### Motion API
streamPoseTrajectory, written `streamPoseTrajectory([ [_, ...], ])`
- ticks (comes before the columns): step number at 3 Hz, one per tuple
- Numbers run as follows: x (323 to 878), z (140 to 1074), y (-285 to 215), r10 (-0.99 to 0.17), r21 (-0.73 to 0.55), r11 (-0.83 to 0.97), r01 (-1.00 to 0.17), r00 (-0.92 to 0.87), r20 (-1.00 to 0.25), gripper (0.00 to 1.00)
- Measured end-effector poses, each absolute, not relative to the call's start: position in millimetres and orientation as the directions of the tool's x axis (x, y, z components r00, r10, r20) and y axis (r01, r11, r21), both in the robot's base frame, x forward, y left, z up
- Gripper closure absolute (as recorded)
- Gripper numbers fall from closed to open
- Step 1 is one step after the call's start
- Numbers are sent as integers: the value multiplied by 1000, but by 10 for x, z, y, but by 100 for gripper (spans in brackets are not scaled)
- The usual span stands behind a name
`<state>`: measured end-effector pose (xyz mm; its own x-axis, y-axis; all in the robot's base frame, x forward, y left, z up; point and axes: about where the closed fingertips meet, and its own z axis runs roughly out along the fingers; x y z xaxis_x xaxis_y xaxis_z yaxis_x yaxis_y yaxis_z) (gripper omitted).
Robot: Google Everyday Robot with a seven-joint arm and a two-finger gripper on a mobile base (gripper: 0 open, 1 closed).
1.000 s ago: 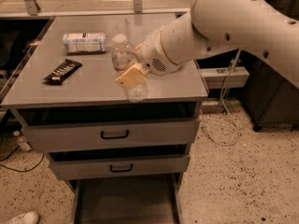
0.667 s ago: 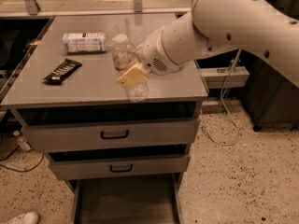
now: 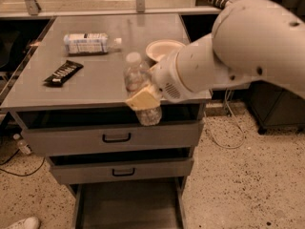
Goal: Place water bottle into bottom drawer
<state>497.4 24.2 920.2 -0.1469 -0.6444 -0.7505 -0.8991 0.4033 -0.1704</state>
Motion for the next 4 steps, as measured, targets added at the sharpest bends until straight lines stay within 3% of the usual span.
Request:
streamPoseTrajectory([
  [2, 4402, 8732, 123, -620, -84, 479, -874, -269, -737, 100],
  [4, 4286, 8483, 178, -581, -34, 503, -864, -309, -753, 100],
])
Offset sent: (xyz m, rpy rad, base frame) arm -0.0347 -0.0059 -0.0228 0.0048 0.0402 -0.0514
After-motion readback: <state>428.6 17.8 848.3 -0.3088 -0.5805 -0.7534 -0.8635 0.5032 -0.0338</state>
